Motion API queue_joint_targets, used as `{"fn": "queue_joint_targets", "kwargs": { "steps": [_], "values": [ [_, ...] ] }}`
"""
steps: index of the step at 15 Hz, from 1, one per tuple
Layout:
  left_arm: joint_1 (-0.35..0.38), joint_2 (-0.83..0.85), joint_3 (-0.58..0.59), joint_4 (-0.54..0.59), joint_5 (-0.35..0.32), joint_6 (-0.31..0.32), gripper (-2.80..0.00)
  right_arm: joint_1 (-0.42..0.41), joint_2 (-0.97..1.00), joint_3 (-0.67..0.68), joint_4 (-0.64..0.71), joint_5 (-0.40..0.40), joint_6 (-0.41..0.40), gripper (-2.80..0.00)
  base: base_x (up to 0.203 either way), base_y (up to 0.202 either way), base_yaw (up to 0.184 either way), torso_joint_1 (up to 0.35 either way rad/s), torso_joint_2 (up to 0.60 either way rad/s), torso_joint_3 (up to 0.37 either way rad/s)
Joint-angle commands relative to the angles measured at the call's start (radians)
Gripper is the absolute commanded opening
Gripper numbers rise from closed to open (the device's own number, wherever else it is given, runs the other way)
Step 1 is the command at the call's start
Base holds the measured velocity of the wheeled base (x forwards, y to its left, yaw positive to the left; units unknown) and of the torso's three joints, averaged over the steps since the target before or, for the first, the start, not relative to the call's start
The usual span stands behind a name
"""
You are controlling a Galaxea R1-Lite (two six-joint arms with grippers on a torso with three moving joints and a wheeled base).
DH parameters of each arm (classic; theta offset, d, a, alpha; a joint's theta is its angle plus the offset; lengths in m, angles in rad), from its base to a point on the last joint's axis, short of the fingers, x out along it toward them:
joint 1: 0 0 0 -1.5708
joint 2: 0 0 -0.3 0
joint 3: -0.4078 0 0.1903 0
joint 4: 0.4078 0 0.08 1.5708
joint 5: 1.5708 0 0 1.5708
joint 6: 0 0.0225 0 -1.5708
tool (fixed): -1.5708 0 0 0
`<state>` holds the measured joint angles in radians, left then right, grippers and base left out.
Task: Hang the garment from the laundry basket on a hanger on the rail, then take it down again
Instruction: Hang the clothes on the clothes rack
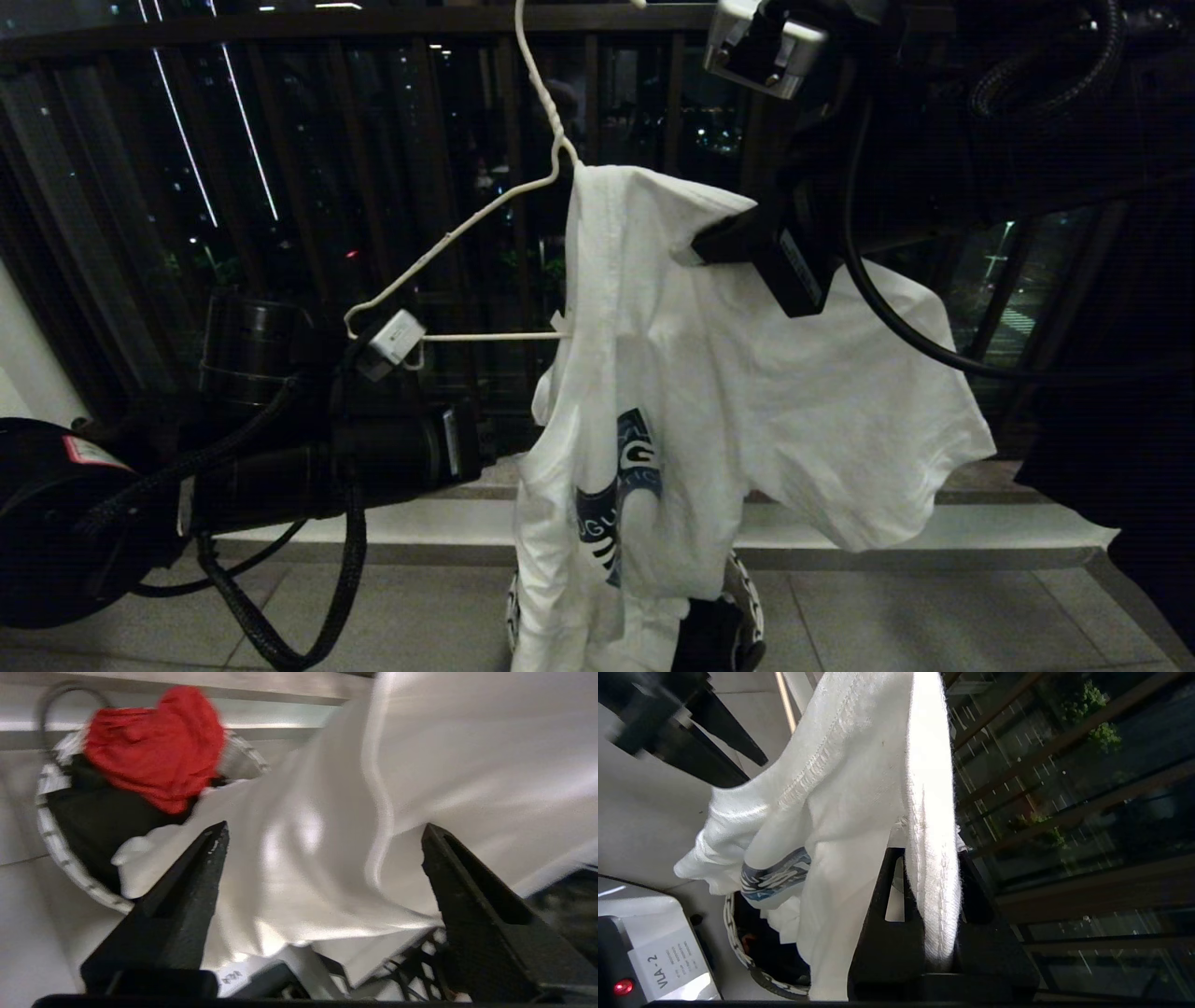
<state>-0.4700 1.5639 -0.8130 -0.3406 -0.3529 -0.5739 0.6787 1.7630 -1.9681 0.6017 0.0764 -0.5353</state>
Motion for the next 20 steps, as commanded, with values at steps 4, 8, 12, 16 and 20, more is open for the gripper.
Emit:
{"fn": "queue_joint_targets", "kwargs": {
  "steps": [4,8,12,16,20],
  "values": [
    [-0.022,0.076,0.006,-0.006,0.166,0.106,0.0,-0.001,-0.002,0.0,-0.007,-0.001,-0.003,-2.8,0.0,0.0,0.0,0.0,0.0,0.0],
    [0.026,0.033,-0.009,-0.008,0.199,0.13,0.0,-0.002,-0.005,0.0,-0.005,-0.003,-0.003,-2.8,0.0,0.0,0.0,0.0,0.0,0.0],
    [0.057,0.001,-0.018,-0.008,0.2,0.14,-2.8,-0.013,-0.01,0.002,-0.002,-0.009,-0.003,-2.8,0.0,0.0,0.0,0.0,0.0,0.0],
    [0.076,-0.002,-0.02,-0.008,0.2,0.152,-2.8,-0.029,-0.02,0.002,0.001,-0.009,-0.005,-2.8,0.0,0.0,0.0,0.0,0.0,0.0],
    [0.088,-0.002,-0.028,-0.007,0.2,0.155,-2.8,-0.044,-0.031,0.003,0.004,-0.009,-0.005,-2.8,0.0,0.0,0.0,0.0,0.0,0.0]
  ]
}}
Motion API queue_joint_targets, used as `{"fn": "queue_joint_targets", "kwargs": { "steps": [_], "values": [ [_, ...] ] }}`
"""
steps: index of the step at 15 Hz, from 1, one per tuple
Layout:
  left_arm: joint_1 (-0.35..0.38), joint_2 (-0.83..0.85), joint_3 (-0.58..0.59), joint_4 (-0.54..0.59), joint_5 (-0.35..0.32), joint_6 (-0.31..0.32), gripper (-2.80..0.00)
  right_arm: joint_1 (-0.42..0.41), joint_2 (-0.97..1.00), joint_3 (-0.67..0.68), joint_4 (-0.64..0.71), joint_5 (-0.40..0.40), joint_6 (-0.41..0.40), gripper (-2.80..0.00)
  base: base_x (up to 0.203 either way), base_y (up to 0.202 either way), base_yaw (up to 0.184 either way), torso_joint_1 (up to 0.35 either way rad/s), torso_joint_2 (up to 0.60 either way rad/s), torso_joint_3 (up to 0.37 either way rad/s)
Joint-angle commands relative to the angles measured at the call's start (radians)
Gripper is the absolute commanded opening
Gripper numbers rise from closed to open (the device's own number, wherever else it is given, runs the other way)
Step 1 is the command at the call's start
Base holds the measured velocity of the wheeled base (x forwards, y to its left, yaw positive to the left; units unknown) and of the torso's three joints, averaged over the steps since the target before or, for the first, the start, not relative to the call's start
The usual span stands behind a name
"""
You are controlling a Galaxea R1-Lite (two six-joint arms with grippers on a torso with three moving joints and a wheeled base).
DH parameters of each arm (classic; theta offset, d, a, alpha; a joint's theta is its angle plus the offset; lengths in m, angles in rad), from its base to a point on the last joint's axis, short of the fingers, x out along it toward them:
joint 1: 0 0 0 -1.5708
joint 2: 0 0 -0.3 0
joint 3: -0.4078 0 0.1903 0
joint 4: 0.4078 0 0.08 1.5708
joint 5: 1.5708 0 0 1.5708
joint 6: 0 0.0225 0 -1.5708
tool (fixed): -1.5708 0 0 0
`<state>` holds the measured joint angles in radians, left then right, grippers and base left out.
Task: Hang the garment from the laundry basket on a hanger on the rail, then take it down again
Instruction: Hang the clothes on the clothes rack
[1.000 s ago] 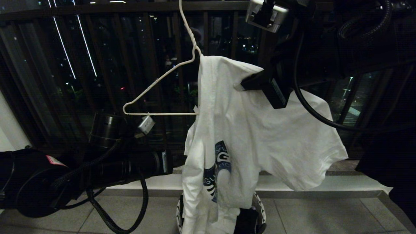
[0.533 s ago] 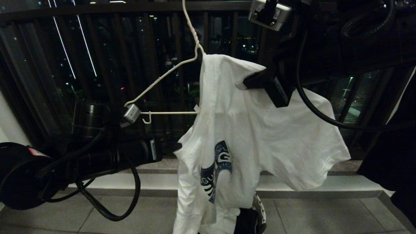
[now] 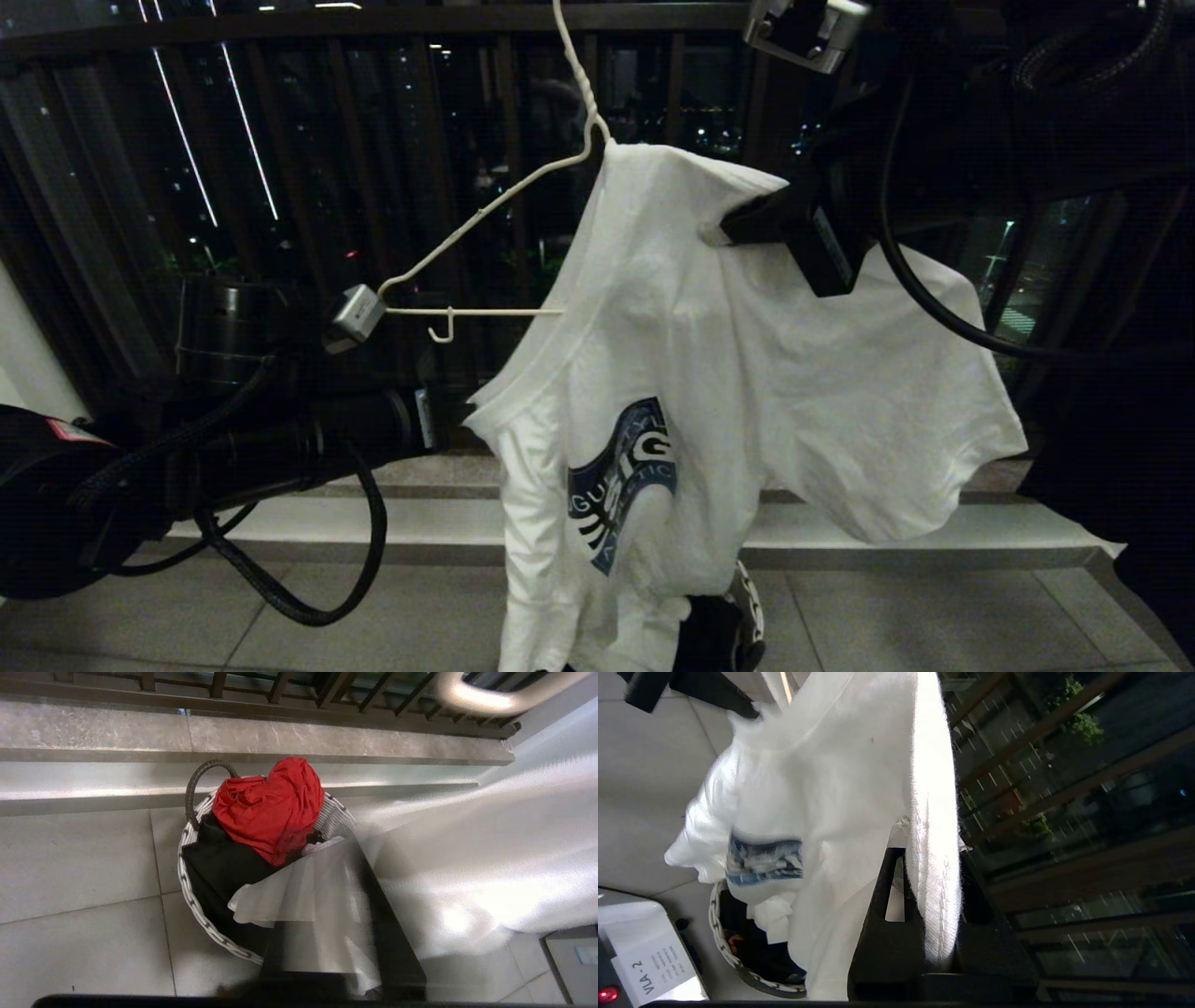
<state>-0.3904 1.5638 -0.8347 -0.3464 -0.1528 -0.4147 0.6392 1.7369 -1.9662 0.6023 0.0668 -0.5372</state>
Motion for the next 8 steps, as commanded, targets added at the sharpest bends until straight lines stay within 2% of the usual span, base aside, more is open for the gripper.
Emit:
{"fn": "queue_joint_targets", "kwargs": {
  "steps": [1,8],
  "values": [
    [0.021,-0.002,-0.01,-0.001,-0.001,-0.003,-2.8,-0.01,-0.01,0.006,0.004,0.001,-0.004,-2.8,0.0,0.0,0.0,0.0,0.0,0.0],
    [0.087,0.009,-0.035,0.0,-0.004,-0.001,-2.8,-0.01,-0.076,0.041,0.028,0.005,-0.004,-2.8,0.0,0.0,0.0,0.0,0.0,0.0]
  ]
}}
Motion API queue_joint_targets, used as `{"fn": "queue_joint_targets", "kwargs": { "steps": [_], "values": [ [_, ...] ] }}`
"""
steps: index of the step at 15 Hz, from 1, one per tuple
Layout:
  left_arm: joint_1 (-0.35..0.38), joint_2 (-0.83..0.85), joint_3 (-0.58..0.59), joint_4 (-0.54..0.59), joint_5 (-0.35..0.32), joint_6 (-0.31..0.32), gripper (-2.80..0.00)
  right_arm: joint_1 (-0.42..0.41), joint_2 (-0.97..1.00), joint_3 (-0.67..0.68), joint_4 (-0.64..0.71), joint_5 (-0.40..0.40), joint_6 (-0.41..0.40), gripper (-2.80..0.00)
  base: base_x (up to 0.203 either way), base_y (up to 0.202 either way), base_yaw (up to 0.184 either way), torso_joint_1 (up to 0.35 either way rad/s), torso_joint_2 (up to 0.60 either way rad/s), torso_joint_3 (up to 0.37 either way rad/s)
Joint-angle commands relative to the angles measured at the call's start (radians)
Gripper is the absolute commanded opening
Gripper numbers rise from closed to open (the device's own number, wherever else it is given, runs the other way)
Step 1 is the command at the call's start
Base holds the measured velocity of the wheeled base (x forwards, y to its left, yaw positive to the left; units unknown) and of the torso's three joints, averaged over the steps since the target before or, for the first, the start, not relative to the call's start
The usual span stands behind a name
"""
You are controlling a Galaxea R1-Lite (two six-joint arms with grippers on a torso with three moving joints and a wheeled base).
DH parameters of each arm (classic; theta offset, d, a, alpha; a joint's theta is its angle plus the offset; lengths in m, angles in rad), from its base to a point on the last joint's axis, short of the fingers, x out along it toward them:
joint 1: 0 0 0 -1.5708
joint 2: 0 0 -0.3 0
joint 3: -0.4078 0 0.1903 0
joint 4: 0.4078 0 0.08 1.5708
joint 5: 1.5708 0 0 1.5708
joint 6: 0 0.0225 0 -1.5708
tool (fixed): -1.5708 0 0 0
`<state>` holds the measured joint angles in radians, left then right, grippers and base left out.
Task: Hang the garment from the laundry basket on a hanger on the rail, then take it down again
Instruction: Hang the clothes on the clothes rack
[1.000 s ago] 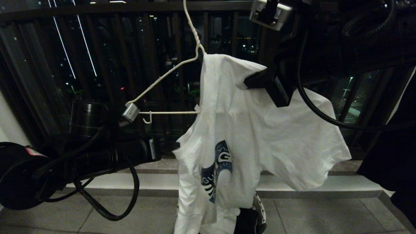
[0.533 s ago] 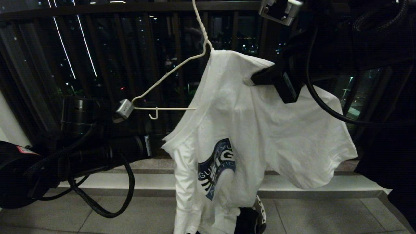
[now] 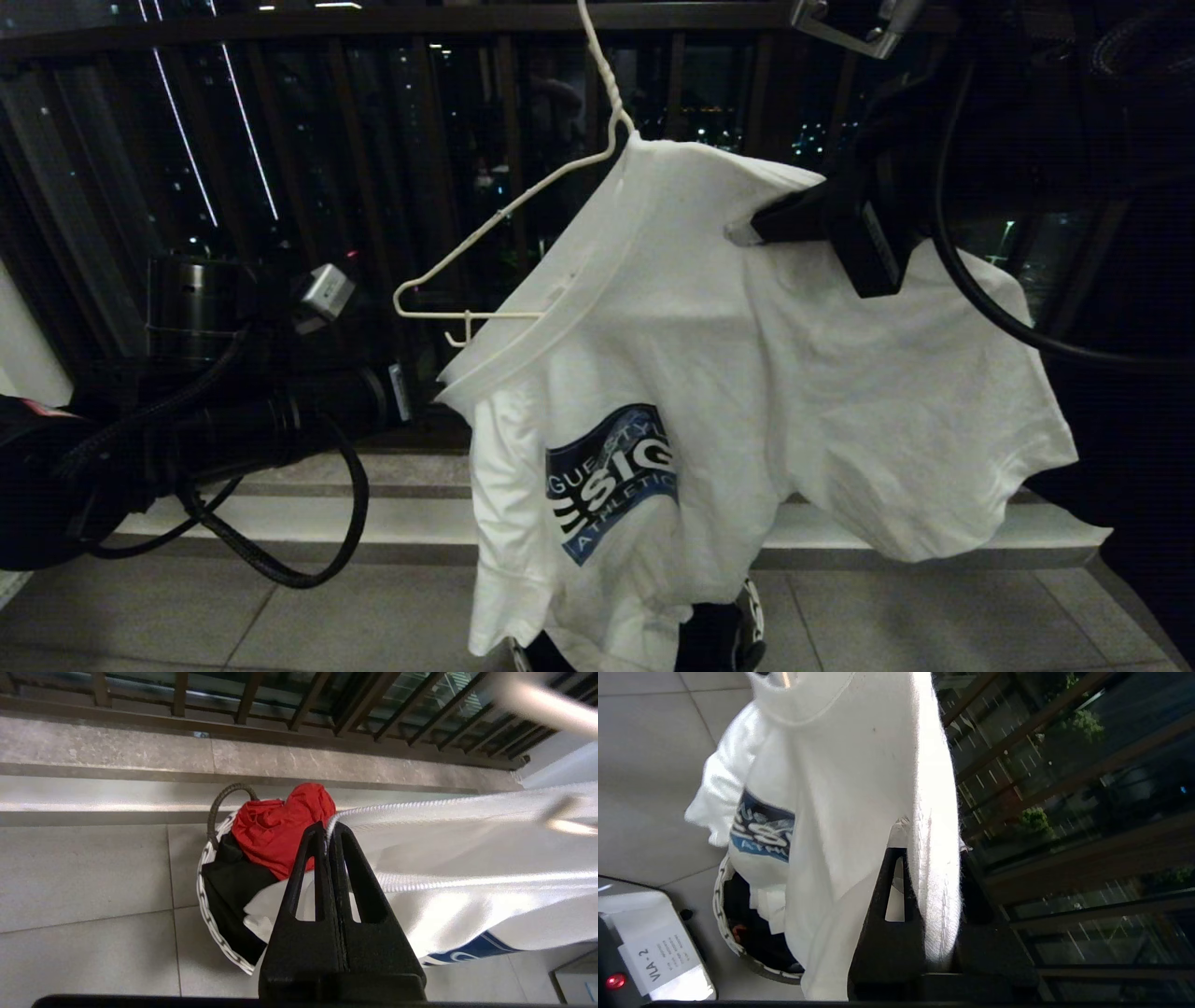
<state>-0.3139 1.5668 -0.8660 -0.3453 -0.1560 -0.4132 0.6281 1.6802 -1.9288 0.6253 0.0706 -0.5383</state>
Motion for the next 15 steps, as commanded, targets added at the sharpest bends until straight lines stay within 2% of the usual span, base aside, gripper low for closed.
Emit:
{"fn": "queue_joint_targets", "kwargs": {
  "steps": [1,15],
  "values": [
    [0.016,0.011,-0.007,-0.001,0.0,-0.003,-2.8,0.001,-0.031,0.013,0.007,0.001,-0.003,-2.8,0.0,0.0,0.0,0.0,0.0,0.0],
    [0.104,-0.045,-0.038,-0.001,-0.008,0.03,-2.8,-0.028,-0.056,0.149,-0.007,-0.002,-0.009,-2.8,0.0,0.0,0.0,0.0,0.0,0.0]
  ]
}}
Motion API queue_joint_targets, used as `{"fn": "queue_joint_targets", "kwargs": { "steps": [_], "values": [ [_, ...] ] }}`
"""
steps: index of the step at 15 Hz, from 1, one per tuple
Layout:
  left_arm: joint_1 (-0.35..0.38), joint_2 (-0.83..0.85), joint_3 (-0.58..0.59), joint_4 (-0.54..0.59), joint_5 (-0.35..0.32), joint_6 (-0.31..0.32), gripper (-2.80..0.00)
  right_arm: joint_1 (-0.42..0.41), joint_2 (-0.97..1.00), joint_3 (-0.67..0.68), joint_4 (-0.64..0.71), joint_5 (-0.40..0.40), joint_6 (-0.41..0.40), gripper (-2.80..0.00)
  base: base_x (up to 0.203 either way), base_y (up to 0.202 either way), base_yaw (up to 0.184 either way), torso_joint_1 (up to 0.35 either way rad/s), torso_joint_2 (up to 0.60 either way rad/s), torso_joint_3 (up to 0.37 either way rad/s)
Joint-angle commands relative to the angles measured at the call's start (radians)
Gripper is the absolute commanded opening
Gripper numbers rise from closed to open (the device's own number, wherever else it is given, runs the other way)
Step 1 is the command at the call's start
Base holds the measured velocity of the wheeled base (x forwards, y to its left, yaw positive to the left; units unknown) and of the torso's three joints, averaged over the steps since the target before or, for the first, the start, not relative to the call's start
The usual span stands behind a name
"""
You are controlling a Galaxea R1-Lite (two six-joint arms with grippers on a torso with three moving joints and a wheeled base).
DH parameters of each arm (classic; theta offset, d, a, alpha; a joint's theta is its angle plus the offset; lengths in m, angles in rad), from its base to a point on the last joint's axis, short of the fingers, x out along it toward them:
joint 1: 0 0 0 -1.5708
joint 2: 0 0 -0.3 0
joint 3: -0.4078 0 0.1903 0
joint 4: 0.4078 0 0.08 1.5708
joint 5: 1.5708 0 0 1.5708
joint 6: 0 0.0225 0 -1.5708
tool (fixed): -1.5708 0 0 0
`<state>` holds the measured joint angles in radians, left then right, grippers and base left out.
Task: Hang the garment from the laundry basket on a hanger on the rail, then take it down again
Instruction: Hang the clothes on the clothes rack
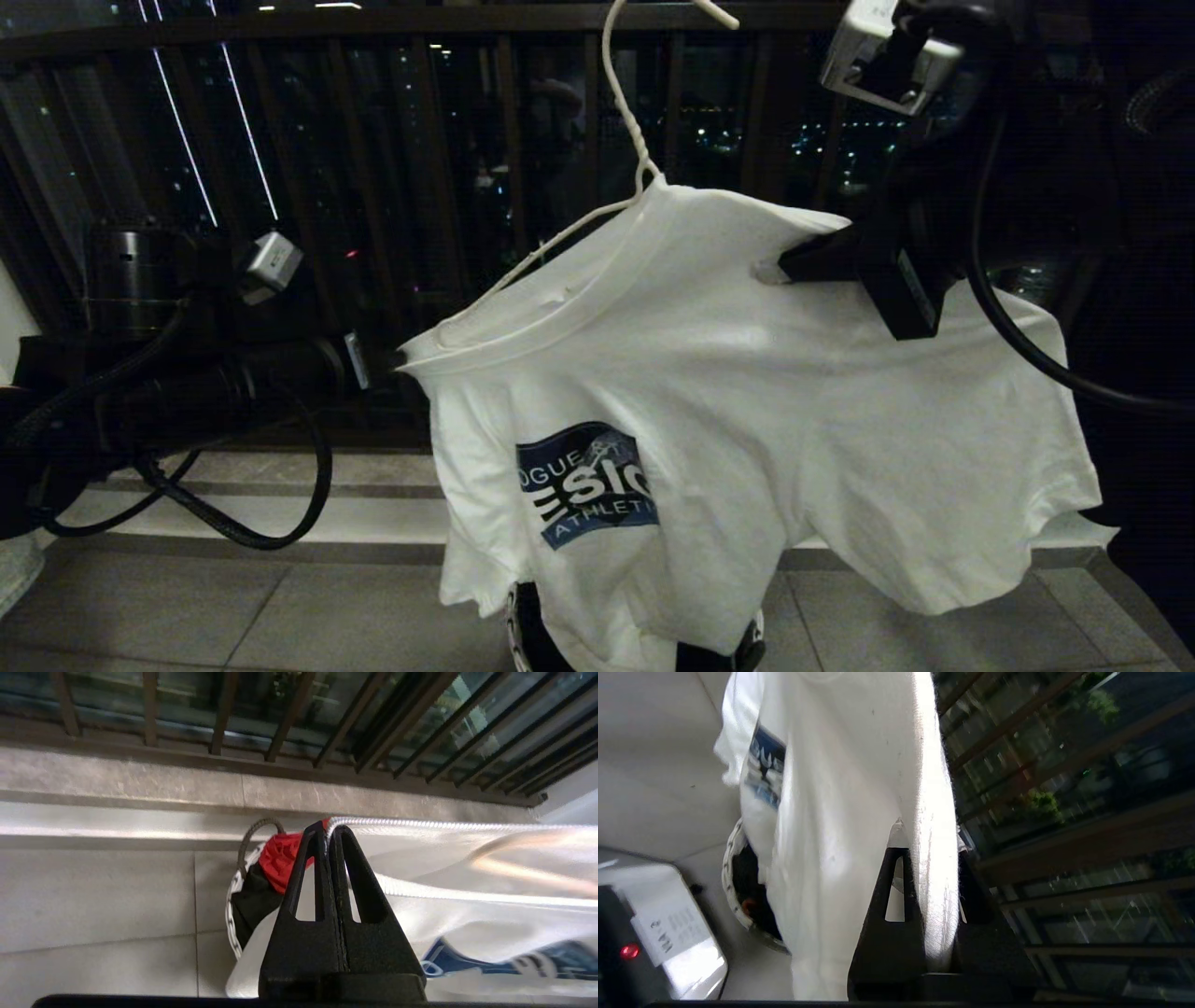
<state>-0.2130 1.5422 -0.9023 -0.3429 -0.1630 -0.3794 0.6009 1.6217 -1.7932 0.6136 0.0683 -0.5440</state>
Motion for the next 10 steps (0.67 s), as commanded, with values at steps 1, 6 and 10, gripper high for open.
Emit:
{"fn": "queue_joint_targets", "kwargs": {
  "steps": [1,6,10],
  "values": [
    [0.003,-0.03,-0.001,-0.004,-0.001,-0.004,-2.8,0.004,0.005,0.027,0.003,0.001,-0.004,-2.8,0.0,0.0,0.0,0.0,0.0,0.0],
    [0.002,-0.131,-0.001,0.01,-0.07,-0.009,-2.8,0.039,0.074,0.053,-0.052,0.001,0.004,-2.8,0.0,0.0,0.0,0.0,0.0,0.0],
    [0.0,-0.185,-0.06,0.107,-0.106,-0.009,-2.8,0.132,0.123,0.036,-0.086,-0.003,0.057,-2.8,0.0,0.0,0.0,0.0,0.0,0.0]
  ]
}}
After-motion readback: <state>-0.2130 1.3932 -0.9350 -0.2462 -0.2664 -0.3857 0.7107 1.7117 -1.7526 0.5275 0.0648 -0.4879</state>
